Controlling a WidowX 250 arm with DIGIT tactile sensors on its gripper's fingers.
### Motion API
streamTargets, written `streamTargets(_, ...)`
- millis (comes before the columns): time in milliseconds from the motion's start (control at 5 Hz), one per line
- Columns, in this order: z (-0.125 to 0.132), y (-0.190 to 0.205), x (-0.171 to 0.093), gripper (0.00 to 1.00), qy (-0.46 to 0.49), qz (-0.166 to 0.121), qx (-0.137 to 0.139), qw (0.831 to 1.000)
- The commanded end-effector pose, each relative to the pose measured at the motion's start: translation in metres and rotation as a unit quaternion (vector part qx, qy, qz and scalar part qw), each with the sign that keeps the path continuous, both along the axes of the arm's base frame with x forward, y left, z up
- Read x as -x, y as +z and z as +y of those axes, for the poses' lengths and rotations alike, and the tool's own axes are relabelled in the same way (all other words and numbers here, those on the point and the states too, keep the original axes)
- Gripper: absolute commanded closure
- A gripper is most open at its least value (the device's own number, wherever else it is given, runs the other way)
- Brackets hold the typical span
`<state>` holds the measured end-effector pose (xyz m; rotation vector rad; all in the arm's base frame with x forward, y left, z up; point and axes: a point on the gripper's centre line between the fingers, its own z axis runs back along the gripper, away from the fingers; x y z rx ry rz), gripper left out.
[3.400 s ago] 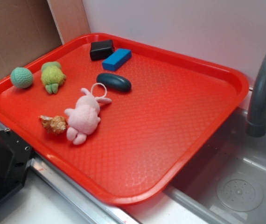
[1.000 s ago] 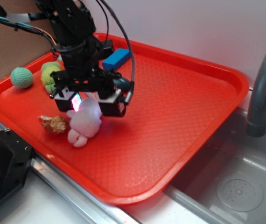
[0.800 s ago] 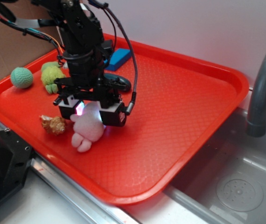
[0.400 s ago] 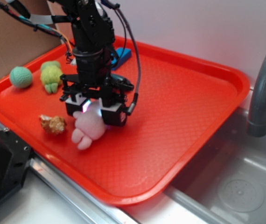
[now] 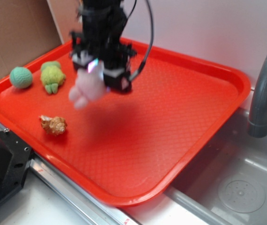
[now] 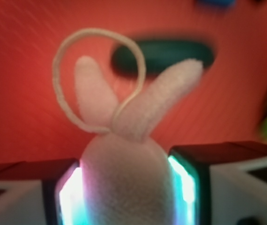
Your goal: Grab the pink bunny.
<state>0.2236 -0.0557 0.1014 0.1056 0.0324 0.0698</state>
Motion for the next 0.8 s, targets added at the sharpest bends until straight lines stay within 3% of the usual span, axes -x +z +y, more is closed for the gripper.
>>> streamTargets(0,0.004,0.062,-0.012,1.0,-0.075,-0.002,-0.059,0.995)
streamTargets(200,0.005,0.083,0.003,1.0,-0.074,-0.019,-0.042,0.996)
streamTargets(400,0.001,0.091,0.017,1.0,-0.096,-0.058,-0.003,0.994)
streamTargets(600,0.002,0.088,0.017,1.0,-0.079,-0.079,0.01,0.994)
